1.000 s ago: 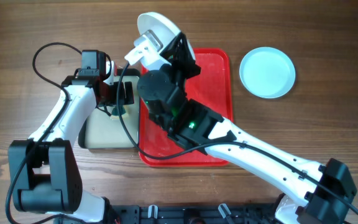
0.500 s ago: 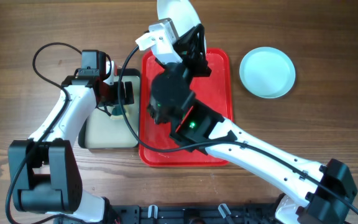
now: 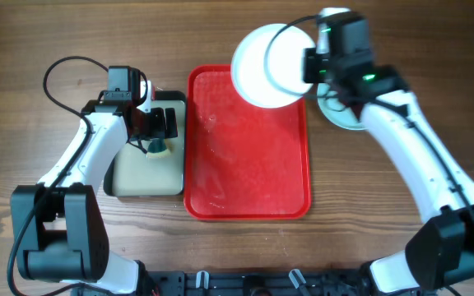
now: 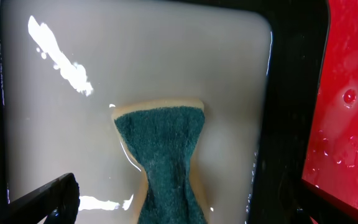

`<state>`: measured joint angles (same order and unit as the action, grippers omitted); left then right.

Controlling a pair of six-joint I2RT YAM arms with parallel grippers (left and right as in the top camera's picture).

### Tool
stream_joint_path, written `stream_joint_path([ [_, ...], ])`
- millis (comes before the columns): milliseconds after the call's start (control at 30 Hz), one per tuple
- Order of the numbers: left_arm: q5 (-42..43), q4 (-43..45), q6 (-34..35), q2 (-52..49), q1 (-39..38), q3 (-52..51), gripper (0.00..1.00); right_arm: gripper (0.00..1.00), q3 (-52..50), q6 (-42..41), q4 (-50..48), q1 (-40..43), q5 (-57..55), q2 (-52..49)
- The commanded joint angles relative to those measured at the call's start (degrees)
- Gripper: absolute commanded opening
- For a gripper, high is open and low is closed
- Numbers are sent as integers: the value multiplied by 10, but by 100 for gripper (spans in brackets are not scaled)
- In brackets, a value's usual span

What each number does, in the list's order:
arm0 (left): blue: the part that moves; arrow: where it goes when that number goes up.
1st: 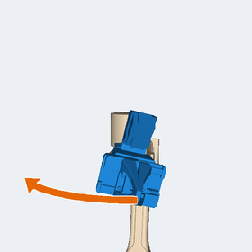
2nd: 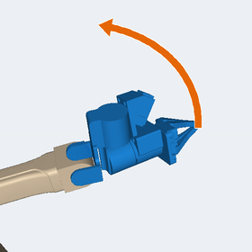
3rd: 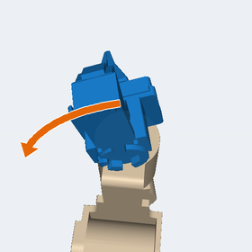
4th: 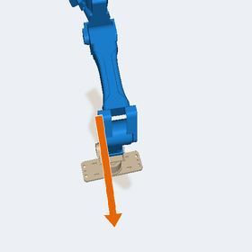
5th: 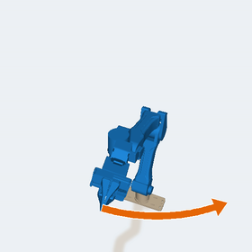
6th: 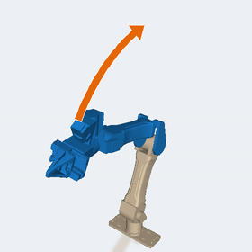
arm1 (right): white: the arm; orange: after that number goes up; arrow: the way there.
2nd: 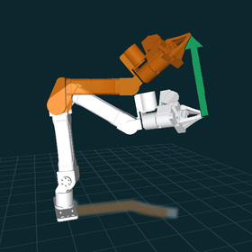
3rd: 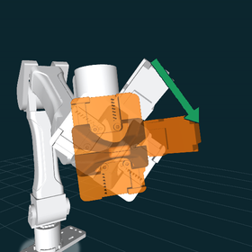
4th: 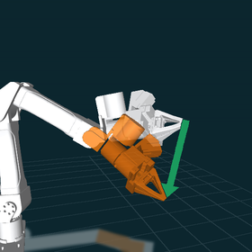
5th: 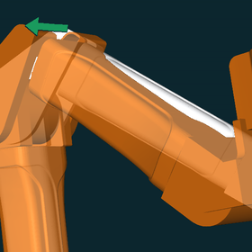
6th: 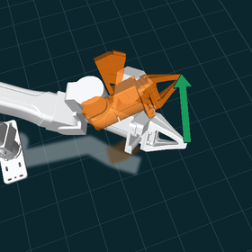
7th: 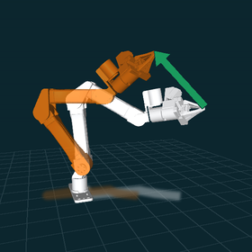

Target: Clean dirty plates on tray and stack at the side

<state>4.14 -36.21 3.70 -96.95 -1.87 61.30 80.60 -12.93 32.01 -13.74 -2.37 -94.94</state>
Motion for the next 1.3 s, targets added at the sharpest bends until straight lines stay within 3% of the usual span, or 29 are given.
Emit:
stream_joint_path([
  [0,3,0,-3,2,-2,-3,100,4,-5,-23,28,72,2,-2],
  [67,3,0,-3,2,-2,-3,100,4,-5,-23,45,116,-48,-15],
  [300,3,0,-3,2,-2,-3,100,4,-5,-39,42,207,-50,-126],
  [433,3,0,-3,2,-2,-3,100,4,-5,-36,40,213,-60,-166],
  [1000,3,0,-3,2,-2,-3,100,6,-5,-7,94,213,-111,-166],
  [1100,3,0,-3,2,-2,-3,100,25,-5,25,96,213,-111,-166],
  [1200,3,0,-3,2,-2,-3,100,32,-5,25,97,213,-111,-166],
  [1267,3,0,-3,2,-2,-3,100,53,-5,24,98,213,-107,-166],
])
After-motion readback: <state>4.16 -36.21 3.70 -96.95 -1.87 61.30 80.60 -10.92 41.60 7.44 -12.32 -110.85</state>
